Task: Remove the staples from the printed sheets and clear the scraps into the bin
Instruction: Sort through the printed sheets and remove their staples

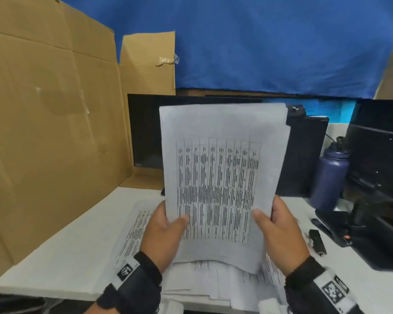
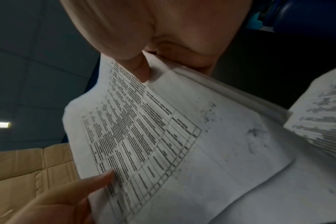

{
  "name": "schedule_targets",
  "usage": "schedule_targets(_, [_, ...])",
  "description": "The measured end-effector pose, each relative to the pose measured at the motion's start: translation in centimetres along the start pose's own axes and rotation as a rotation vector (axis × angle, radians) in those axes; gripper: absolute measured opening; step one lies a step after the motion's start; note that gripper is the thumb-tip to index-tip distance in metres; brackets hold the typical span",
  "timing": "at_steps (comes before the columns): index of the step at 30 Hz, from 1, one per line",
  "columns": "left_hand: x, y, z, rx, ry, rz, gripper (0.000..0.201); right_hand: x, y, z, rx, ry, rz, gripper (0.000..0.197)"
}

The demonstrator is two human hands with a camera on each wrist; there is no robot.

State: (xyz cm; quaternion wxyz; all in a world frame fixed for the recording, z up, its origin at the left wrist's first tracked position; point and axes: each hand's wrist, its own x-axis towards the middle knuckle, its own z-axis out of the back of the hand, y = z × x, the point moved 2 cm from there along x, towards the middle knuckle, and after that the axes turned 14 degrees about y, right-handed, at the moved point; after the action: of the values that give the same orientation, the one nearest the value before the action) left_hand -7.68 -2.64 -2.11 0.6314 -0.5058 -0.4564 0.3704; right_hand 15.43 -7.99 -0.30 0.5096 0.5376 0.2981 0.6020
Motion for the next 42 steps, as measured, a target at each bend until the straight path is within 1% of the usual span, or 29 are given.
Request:
schedule_targets(3, [-0.6,1.1,0.0,-0.168,-0.011,0.061,0.051,-0.6,-0.6,-1.0,0.042,-0.019,0.005,0.037])
schedule_targets(5, [-0.9,2.0,0.0,-0.187,-0.042,0.088,0.053,-0.9,-0.5,-1.4,0.058,-0.041,0.04,0.043])
schedule_targets(8, [-1.2,2.5,-0.2,-0.168,-0.099,0.079,0.041,-0.6,0.4,-1.4,0.042,-0.086,0.103,0.054])
schedule_targets(11, [-1.4,2.3,-0.8,-0.122,-0.105,0.055,0.023,0.7,2.6,-0.3,-0.01,-0.119,0.214,0.077])
schedule_targets(13, [-1.3,2.4,-1.0,-0.087,-0.106,0.051,0.019,1.8,4.4,0.8,-0.066,-0.13,0.286,0.081])
schedule_targets(14, [-1.3,2.5,-1.0,-0.079,-0.099,0.047,0.02,2.5,5.4,1.4,-0.081,-0.129,0.311,0.08])
schedule_targets(16, [-1.1,2.9,-1.0,-0.114,-0.086,0.066,0.023,3.6,6.8,2.3,-0.078,-0.128,0.316,0.074])
schedule_targets(17, [-1.0,3.2,-0.9,-0.136,-0.081,0.095,0.03,4.2,7.1,2.7,-0.07,-0.137,0.308,0.07])
schedule_targets(19, [-0.8,4.1,-0.8,-0.149,-0.077,0.139,0.039,4.6,6.8,2.8,-0.039,-0.131,0.272,0.053])
schedule_targets(20, [-0.8,4.3,-0.7,-0.131,-0.076,0.152,0.039,4.5,5.7,2.4,-0.004,-0.098,0.217,0.042])
schedule_targets(21, [-1.0,4.3,-0.8,-0.115,-0.072,0.159,0.038,4.0,4.2,1.8,0.038,-0.049,0.13,0.033])
schedule_targets(23, [-1.1,4.0,-0.8,-0.104,-0.051,0.163,0.037,2.4,0.0,0.2,0.065,0.061,-0.093,0.018])
schedule_targets(24, [-1.1,3.7,-0.9,-0.094,-0.029,0.165,0.036,1.5,-2.0,-0.5,0.038,0.095,-0.201,0.018])
schedule_targets(25, [-1.2,3.3,-1.0,-0.08,-0.01,0.164,0.036,0.7,-3.7,-1.2,0.002,0.113,-0.281,0.026])
schedule_targets(26, [-1.2,3.0,-0.9,-0.047,0.012,0.164,0.035,0.2,-5.0,-1.5,-0.033,0.114,-0.321,0.035])
schedule_targets(27, [-1.1,2.7,-0.8,-0.002,0.042,0.169,0.035,-0.1,-5.9,-1.6,-0.039,0.088,-0.326,0.04])
schedule_targets(29, [-0.4,2.4,0.1,0.087,0.09,0.159,0.038,-0.3,-5.9,-1.1,0.01,0.001,-0.296,0.033])
schedule_targets(30, [0.0,2.3,1.1,0.123,0.075,0.146,0.038,-0.3,-5.4,-0.5,0.052,-0.055,-0.272,0.025])
schedule_targets(31, [0.5,2.3,2.5,0.174,0.021,0.138,0.035,-0.4,-5.0,0.4,0.09,-0.098,-0.253,0.016])
schedule_targets(32, [1.0,2.4,4.1,0.262,-0.048,0.146,0.03,-0.4,-4.6,1.4,0.112,-0.13,-0.237,0.012])
schedule_targets(33, [1.3,2.6,5.9,0.37,-0.103,0.172,0.026,-0.5,-4.5,2.3,0.119,-0.143,-0.226,0.014])
schedule_targets(34, [1.6,2.9,7.6,0.503,-0.124,0.232,0.026,-0.5,-4.3,3.1,0.117,-0.158,-0.23,0.016])
schedule_targets(35, [1.8,3.2,9.2,0.656,-0.099,0.33,0.031,-0.6,-4.5,3.9,0.115,-0.176,-0.242,0.019])
schedule_targets(36, [2.0,3.8,10.6,0.814,-0.04,0.455,0.044,-0.6,-4.9,4.6,0.116,-0.195,-0.257,0.025])
schedule_targets(38, [2.3,4.9,12.6,1.068,0.089,0.707,0.081,-0.9,-5.3,5.7,0.131,-0.237,-0.265,0.036])
schedule_targets(39, [2.3,5.2,13.2,1.14,0.142,0.795,0.093,-1.0,-5.5,6.2,0.147,-0.253,-0.263,0.04])
schedule_targets(40, [2.4,5.5,13.5,1.173,0.18,0.839,0.1,-1.2,-5.6,6.6,0.167,-0.26,-0.273,0.044])
schedule_targets(41, [2.6,5.7,13.7,1.176,0.201,0.863,0.1,-1.4,-5.7,6.9,0.185,-0.274,-0.279,0.046])
schedule_targets(42, [2.8,6.1,13.9,1.167,0.206,0.868,0.094,-1.6,-5.9,7.3,0.197,-0.29,-0.277,0.048])
